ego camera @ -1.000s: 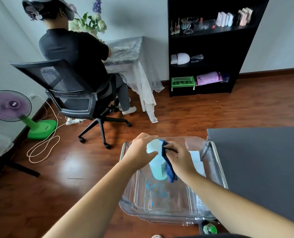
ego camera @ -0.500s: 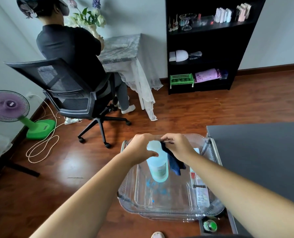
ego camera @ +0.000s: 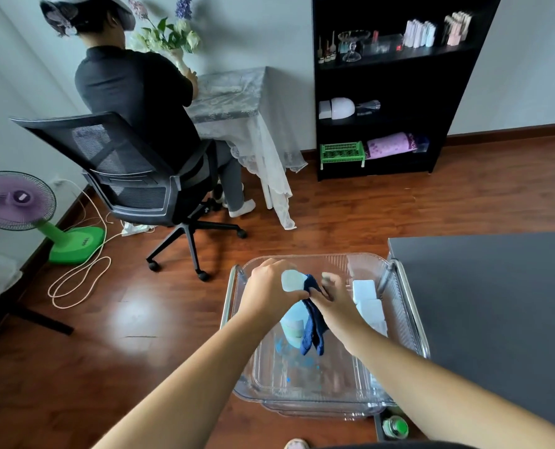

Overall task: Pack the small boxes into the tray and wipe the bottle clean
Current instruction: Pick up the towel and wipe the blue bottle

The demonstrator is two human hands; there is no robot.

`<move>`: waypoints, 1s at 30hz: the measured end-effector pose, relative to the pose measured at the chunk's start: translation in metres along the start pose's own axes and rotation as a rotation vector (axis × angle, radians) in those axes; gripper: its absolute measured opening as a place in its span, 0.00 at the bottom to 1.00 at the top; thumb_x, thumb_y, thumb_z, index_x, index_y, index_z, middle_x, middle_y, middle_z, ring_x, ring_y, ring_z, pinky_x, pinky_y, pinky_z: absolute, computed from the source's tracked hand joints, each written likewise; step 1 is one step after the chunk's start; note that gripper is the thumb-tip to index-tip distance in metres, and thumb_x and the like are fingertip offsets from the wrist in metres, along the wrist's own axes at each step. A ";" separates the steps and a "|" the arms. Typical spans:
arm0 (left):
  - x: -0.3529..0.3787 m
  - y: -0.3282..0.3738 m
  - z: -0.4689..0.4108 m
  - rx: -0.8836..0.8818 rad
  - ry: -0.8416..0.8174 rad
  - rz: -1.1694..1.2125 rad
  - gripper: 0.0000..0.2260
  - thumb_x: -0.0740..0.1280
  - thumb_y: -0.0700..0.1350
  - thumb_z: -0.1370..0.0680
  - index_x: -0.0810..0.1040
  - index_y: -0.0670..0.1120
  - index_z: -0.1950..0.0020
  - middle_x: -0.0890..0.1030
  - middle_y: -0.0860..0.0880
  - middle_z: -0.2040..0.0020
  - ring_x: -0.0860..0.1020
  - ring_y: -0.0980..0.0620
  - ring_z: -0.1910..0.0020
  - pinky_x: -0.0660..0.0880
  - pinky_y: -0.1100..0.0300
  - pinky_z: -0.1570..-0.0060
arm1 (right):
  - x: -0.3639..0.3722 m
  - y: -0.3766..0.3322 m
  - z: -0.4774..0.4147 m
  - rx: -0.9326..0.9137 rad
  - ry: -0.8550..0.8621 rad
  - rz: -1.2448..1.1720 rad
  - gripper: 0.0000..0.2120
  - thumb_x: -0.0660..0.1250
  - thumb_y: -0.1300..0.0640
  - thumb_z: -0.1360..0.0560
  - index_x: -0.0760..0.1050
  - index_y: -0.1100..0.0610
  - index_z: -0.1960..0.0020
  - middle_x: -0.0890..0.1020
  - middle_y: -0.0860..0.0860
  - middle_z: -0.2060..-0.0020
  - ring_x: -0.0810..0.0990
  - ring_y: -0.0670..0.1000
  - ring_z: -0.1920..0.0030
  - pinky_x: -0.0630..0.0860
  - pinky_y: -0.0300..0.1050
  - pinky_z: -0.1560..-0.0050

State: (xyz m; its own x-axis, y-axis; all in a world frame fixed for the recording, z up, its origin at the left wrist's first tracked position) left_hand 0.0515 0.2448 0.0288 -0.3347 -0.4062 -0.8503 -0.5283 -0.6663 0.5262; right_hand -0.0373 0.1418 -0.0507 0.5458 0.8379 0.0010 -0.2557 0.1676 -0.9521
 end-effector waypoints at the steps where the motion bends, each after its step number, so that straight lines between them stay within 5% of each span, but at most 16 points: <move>1: 0.000 -0.001 -0.001 0.014 -0.008 -0.014 0.20 0.76 0.53 0.31 0.79 0.50 0.41 0.79 0.54 0.41 0.74 0.54 0.43 0.59 0.80 0.57 | 0.004 0.003 0.002 0.109 -0.053 -0.028 0.12 0.64 0.49 0.22 0.70 0.50 0.40 0.78 0.46 0.54 0.78 0.44 0.53 0.73 0.40 0.52; 4: -0.002 -0.004 -0.002 0.013 -0.021 -0.012 0.20 0.76 0.53 0.32 0.79 0.52 0.42 0.79 0.55 0.41 0.74 0.55 0.43 0.58 0.77 0.56 | 0.016 0.003 0.007 0.208 -0.135 -0.108 0.08 0.55 0.47 0.19 0.73 0.43 0.47 0.81 0.49 0.50 0.79 0.48 0.48 0.74 0.48 0.43; 9: -0.006 -0.006 -0.006 0.041 -0.073 -0.001 0.21 0.76 0.51 0.32 0.79 0.54 0.40 0.80 0.57 0.41 0.75 0.55 0.43 0.58 0.73 0.51 | 0.011 -0.015 0.008 -0.038 0.021 0.074 0.13 0.54 0.54 0.18 0.76 0.53 0.42 0.81 0.49 0.54 0.79 0.51 0.50 0.70 0.38 0.56; 13: -0.011 -0.011 -0.011 0.054 -0.146 0.057 0.22 0.76 0.44 0.30 0.76 0.51 0.38 0.78 0.54 0.39 0.75 0.52 0.41 0.70 0.63 0.42 | 0.011 -0.010 0.019 -0.274 0.062 0.356 0.22 0.59 0.58 0.20 0.64 0.53 0.26 0.77 0.52 0.38 0.77 0.51 0.41 0.66 0.25 0.50; 16: -0.012 -0.017 -0.008 0.010 -0.132 0.093 0.22 0.77 0.44 0.31 0.74 0.50 0.39 0.73 0.53 0.42 0.74 0.54 0.43 0.73 0.62 0.45 | 0.012 0.003 0.024 -0.341 0.053 0.428 0.25 0.64 0.60 0.22 0.64 0.51 0.27 0.63 0.47 0.26 0.64 0.45 0.28 0.57 0.28 0.35; 22: -0.011 -0.017 -0.005 -0.095 0.043 0.153 0.20 0.77 0.51 0.32 0.78 0.48 0.44 0.77 0.51 0.46 0.75 0.53 0.47 0.72 0.60 0.48 | 0.017 -0.001 0.016 -0.333 -0.170 0.306 0.20 0.57 0.45 0.22 0.58 0.29 0.33 0.52 0.30 0.29 0.52 0.35 0.28 0.54 0.36 0.30; 24: -0.009 -0.015 -0.008 -0.080 0.036 0.145 0.20 0.77 0.51 0.32 0.79 0.47 0.43 0.78 0.51 0.45 0.75 0.53 0.45 0.72 0.60 0.47 | 0.014 -0.004 0.011 -0.342 -0.147 0.159 0.16 0.54 0.46 0.22 0.65 0.33 0.36 0.63 0.26 0.33 0.58 0.32 0.29 0.58 0.33 0.30; 26: -0.007 -0.014 -0.010 -0.061 -0.008 0.125 0.21 0.77 0.51 0.31 0.78 0.47 0.42 0.78 0.50 0.44 0.75 0.52 0.43 0.73 0.57 0.43 | 0.009 -0.003 0.005 -0.345 -0.102 0.093 0.13 0.55 0.53 0.20 0.70 0.40 0.39 0.75 0.38 0.37 0.70 0.40 0.33 0.65 0.37 0.32; 30: -0.010 -0.016 -0.016 -0.051 -0.093 0.139 0.22 0.76 0.49 0.30 0.78 0.48 0.38 0.78 0.50 0.40 0.74 0.51 0.40 0.73 0.53 0.40 | 0.006 -0.005 -0.005 -0.288 -0.121 0.206 0.19 0.59 0.60 0.20 0.69 0.33 0.45 0.79 0.41 0.46 0.77 0.48 0.42 0.71 0.42 0.40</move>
State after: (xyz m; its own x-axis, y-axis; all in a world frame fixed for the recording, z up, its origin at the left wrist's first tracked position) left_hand 0.0760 0.2496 0.0289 -0.4738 -0.4385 -0.7637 -0.4327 -0.6393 0.6356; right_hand -0.0285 0.1436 -0.0478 0.4038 0.8970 -0.1796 -0.1059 -0.1492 -0.9831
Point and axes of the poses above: each hand's wrist, its own z-axis away from the middle knuckle, its own x-axis out of the palm, y = z × x, the point moved 3 cm from there along -z, towards the middle knuckle
